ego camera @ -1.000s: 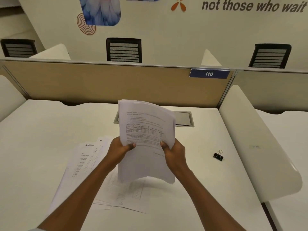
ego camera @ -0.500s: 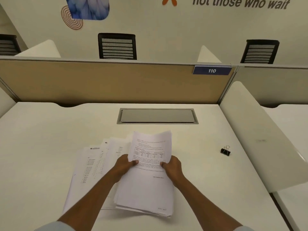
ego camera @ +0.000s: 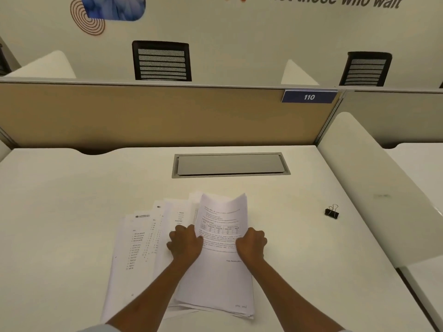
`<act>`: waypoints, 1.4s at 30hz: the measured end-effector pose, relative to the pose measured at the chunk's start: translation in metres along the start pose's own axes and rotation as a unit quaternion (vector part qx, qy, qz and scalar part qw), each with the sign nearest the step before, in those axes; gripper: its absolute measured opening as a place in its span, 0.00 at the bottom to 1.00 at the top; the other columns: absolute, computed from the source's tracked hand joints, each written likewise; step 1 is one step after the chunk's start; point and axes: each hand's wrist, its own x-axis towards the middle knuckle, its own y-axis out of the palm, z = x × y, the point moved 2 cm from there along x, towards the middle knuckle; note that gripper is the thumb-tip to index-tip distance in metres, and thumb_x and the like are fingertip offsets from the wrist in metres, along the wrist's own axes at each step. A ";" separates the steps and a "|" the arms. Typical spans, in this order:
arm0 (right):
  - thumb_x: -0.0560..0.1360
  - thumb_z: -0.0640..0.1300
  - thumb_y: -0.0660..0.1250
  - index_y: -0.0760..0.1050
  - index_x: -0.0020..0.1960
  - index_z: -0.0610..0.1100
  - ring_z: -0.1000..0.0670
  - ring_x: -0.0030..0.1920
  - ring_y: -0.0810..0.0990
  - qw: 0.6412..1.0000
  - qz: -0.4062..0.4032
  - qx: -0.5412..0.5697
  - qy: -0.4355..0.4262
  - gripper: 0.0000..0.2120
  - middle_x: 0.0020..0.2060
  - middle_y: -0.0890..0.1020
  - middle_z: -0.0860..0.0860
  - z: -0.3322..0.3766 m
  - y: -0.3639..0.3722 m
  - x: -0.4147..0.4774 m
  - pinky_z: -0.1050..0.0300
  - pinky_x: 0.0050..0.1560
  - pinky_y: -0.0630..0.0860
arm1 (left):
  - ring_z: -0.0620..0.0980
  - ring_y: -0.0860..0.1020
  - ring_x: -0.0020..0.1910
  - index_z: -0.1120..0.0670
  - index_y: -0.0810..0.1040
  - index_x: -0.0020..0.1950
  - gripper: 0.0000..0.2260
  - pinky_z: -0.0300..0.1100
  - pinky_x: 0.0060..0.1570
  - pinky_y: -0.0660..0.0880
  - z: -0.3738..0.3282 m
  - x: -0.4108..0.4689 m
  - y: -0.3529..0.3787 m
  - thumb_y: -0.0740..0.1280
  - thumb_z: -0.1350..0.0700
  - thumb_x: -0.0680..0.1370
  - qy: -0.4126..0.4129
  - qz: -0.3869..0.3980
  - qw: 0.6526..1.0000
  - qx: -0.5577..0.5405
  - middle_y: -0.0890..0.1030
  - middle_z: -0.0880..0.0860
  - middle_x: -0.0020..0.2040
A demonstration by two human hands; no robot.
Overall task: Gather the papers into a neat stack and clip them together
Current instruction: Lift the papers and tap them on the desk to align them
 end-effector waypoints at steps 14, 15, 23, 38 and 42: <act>0.72 0.35 0.62 0.69 0.52 0.41 0.45 0.45 0.78 0.983 0.006 0.178 -0.041 0.10 0.48 0.80 0.46 0.006 0.005 0.000 0.55 0.42 0.75 | 0.54 0.80 0.46 0.56 0.74 0.53 0.09 0.50 0.49 0.80 0.015 0.022 -0.001 0.68 0.61 0.74 0.008 0.037 0.958 -0.283 0.81 0.55 0.50; 0.71 0.33 0.62 0.68 0.55 0.41 0.46 0.45 0.78 0.979 0.007 0.197 -0.051 0.13 0.49 0.79 0.46 0.008 0.004 -0.001 0.55 0.42 0.74 | 0.54 0.80 0.45 0.56 0.73 0.53 0.09 0.50 0.48 0.80 0.015 0.023 -0.002 0.68 0.62 0.74 0.005 0.036 0.953 -0.301 0.81 0.55 0.50; 0.73 0.36 0.64 0.69 0.54 0.42 0.45 0.48 0.78 0.988 -0.002 0.156 -0.016 0.11 0.53 0.79 0.47 0.021 0.010 0.006 0.47 0.57 0.74 | 0.59 0.80 0.51 0.53 0.66 0.64 0.23 0.49 0.50 0.78 0.020 0.038 -0.014 0.70 0.65 0.73 -0.013 0.017 0.948 -0.317 0.79 0.58 0.56; 0.70 0.38 0.63 0.70 0.52 0.40 0.41 0.55 0.72 0.993 0.019 0.107 0.037 0.10 0.54 0.72 0.43 0.028 0.025 0.014 0.48 0.51 0.77 | 0.61 0.74 0.55 0.53 0.73 0.63 0.19 0.52 0.53 0.77 0.022 0.046 -0.012 0.71 0.59 0.73 -0.069 0.015 0.979 -0.190 0.72 0.61 0.58; 0.69 0.34 0.62 0.71 0.53 0.40 0.44 0.49 0.79 0.982 0.034 0.184 0.022 0.13 0.51 0.79 0.44 0.028 0.023 0.012 0.47 0.51 0.80 | 0.58 0.79 0.46 0.52 0.70 0.61 0.22 0.51 0.45 0.81 0.026 0.047 -0.013 0.72 0.63 0.70 -0.058 0.040 0.960 -0.272 0.76 0.60 0.55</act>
